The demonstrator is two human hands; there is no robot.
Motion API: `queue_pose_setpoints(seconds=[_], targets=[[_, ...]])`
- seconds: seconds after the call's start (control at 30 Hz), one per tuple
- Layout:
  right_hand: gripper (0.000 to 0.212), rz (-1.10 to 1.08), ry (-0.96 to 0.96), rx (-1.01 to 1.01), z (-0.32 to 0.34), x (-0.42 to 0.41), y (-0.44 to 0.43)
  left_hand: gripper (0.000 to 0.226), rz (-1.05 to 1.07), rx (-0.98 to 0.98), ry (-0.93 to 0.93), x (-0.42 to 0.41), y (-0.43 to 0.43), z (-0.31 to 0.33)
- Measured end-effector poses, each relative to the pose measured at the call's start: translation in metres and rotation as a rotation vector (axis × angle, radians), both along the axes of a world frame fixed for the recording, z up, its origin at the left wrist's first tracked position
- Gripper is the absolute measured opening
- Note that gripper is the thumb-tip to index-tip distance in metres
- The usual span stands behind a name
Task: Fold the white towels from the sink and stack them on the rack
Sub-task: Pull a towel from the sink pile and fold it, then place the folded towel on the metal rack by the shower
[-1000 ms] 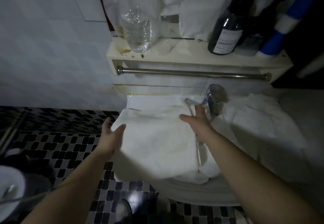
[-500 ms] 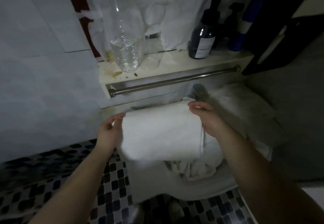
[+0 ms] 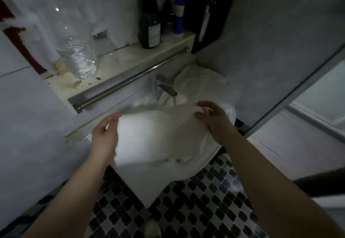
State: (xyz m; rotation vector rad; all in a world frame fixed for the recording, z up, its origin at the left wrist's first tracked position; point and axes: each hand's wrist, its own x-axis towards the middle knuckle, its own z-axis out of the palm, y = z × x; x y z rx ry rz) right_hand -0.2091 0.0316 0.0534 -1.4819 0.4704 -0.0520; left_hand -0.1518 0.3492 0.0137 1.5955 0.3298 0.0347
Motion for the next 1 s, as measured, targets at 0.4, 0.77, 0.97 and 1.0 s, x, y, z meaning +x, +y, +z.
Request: queue_pose_setpoints(seconds=[0.4,0.77,0.97,1.0], targets=[[0.026,-0.483,-0.063,-0.045,0.039,-0.189,-0.053,0.013,-0.298,-0.082,-0.058,-0.095,-0.106,0.035],[0.021,-0.711,-0.120,-0.050,0.044,-0.360,-0.064,0.009,-0.560,-0.068,-0.126,-0.219,-0.152,0.059],[0.019,-0.868,-0.135,0.008,0.051,-0.438,-0.039,0.010,-0.709,-0.020,-0.190,-0.263,-0.153,0.068],[0.018,-0.903,-0.127,-0.008,0.053,-0.450,-0.034,0.007,-0.740,-0.008,-0.199,-0.268,-0.153,0.069]])
